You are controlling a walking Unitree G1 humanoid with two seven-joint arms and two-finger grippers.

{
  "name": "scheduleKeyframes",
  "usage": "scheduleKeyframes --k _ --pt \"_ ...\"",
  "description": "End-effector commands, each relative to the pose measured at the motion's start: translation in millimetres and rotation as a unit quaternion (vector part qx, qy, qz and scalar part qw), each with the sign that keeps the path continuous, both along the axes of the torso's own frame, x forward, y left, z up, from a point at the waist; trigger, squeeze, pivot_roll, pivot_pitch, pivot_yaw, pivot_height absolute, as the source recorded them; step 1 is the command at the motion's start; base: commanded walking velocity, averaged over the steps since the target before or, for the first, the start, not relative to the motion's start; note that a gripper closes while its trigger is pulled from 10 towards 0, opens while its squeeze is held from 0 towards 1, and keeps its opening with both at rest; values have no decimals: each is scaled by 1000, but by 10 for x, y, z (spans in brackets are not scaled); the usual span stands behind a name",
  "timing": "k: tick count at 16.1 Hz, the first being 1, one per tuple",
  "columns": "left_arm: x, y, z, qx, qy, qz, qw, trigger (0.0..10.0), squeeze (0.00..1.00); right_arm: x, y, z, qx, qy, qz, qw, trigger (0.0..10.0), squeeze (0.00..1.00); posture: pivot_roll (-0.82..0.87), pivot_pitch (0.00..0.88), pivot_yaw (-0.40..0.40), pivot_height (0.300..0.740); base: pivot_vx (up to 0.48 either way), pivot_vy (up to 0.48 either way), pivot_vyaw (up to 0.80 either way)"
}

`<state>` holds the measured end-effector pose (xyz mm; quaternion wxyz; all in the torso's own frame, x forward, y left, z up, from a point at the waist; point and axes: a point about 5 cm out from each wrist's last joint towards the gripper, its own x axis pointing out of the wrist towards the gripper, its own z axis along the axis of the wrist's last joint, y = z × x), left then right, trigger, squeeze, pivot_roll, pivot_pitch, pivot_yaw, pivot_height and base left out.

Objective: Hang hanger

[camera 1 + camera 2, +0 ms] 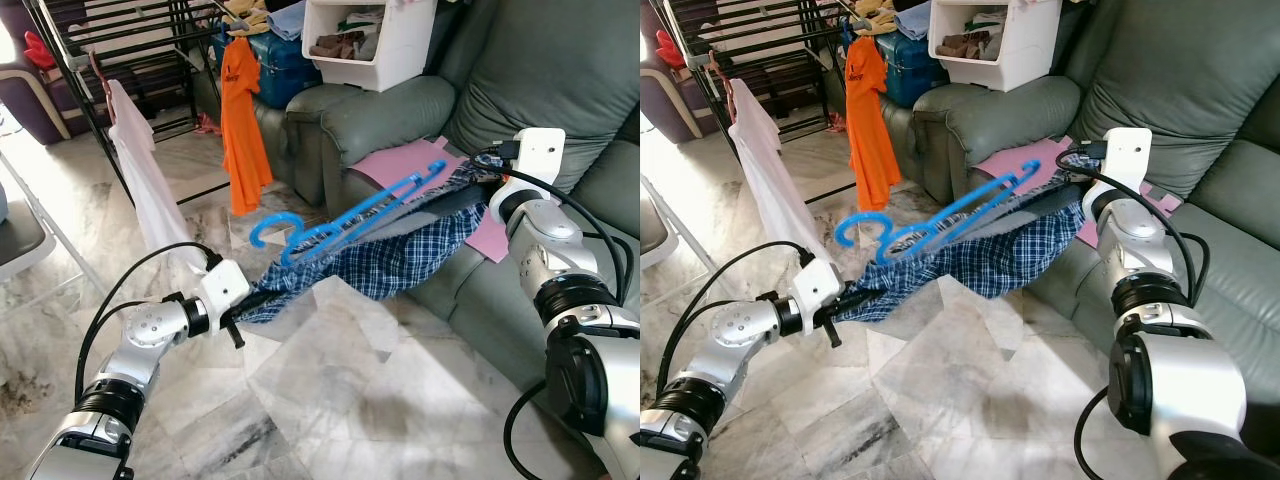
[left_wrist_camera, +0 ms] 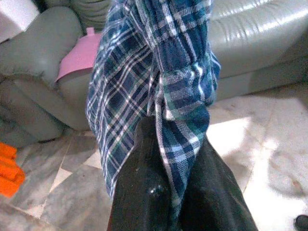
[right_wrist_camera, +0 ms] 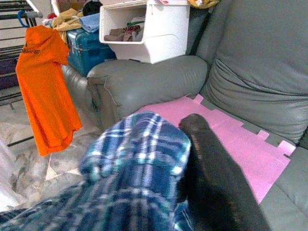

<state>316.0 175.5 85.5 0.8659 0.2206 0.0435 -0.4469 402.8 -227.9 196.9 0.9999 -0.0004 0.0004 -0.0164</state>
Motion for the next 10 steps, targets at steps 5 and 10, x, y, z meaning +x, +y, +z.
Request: scheduleKeyframes --k 5,10 --pt "-37 128 -67 -12 33 8 999 0 0 15 18 20 2 -4 -10 1000 0 0 -130 0 12 740 0 0 0" --pt "-159 97 -198 34 85 -71 993 0 0 58 105 91 -8 -6 2 1000 0 0 -123 0 17 740 0 0 0"
